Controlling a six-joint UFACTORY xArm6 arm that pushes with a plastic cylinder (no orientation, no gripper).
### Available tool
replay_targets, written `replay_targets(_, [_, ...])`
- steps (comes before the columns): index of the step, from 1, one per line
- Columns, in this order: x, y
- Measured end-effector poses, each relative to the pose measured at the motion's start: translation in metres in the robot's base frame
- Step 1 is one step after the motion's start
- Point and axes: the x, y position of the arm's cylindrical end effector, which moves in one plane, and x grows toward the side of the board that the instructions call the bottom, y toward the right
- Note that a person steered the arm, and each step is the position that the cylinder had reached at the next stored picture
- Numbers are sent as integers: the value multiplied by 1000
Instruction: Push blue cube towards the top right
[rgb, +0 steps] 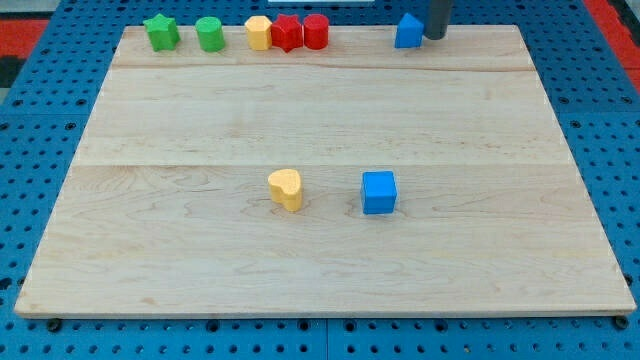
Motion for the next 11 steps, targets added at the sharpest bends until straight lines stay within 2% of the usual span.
replay_targets(1, [0,-50])
replay_targets(2, [0,-68])
replay_targets(4, [-4,-14])
replay_targets(5, [21,38])
replay_targets(7, [153,38])
replay_targets(8, [233,24])
replay_targets(9, [288,-34])
replay_targets(10, [334,-54])
replay_targets(11, [295,-96])
